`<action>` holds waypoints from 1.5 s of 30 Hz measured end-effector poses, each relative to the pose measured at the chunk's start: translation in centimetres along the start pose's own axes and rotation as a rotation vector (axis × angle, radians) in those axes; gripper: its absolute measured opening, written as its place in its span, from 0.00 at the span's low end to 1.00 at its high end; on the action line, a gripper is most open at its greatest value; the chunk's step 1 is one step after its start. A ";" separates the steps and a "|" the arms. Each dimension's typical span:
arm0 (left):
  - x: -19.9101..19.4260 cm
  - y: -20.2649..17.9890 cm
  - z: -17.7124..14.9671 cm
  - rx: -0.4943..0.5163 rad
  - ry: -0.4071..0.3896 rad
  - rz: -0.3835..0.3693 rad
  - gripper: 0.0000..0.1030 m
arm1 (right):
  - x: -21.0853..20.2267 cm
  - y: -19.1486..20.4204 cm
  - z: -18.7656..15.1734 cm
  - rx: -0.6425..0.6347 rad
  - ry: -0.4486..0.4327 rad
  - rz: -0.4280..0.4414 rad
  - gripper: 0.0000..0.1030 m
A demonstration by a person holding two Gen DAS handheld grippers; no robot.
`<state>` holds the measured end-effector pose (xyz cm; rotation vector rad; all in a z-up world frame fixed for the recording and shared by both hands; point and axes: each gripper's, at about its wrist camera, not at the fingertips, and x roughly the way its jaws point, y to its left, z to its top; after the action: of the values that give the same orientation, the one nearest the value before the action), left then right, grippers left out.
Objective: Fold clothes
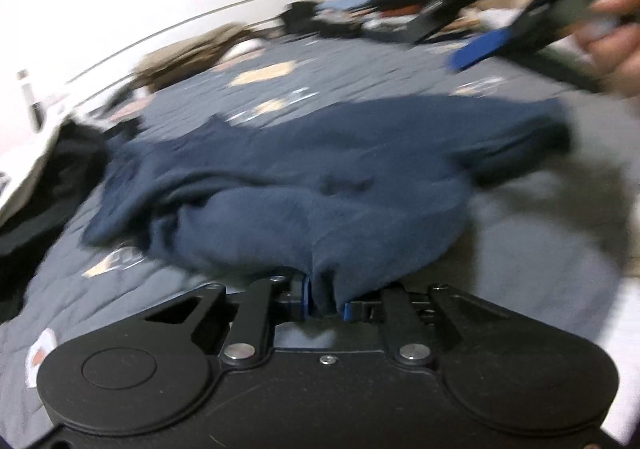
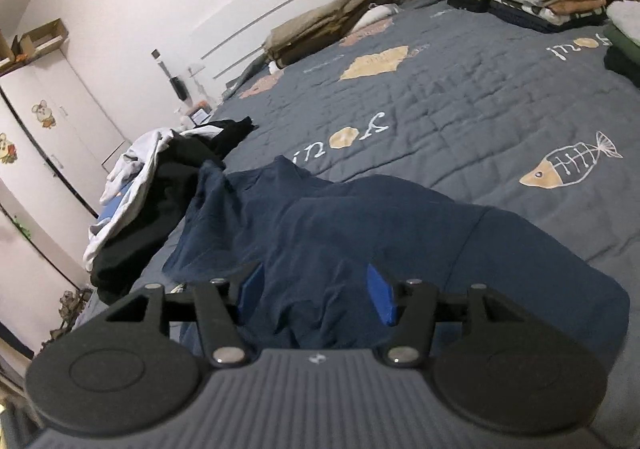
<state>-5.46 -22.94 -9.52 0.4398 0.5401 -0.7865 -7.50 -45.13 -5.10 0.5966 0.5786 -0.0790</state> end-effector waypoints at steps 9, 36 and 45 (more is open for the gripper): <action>-2.1 -1.3 0.4 0.028 0.083 -0.371 0.24 | 0.9 0.7 -0.7 -0.048 0.049 0.014 0.55; 6.1 18.9 -4.1 -0.722 0.097 -0.054 0.36 | 4.4 5.9 -2.2 -0.186 0.090 0.106 0.56; 5.5 18.4 -3.6 -0.767 0.000 -0.111 0.02 | 4.8 5.4 -1.9 -0.162 0.086 0.100 0.56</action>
<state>10.67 -12.32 -12.59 -0.3006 0.8197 -0.6252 -3.13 -39.20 -6.23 0.4722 0.6307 0.0873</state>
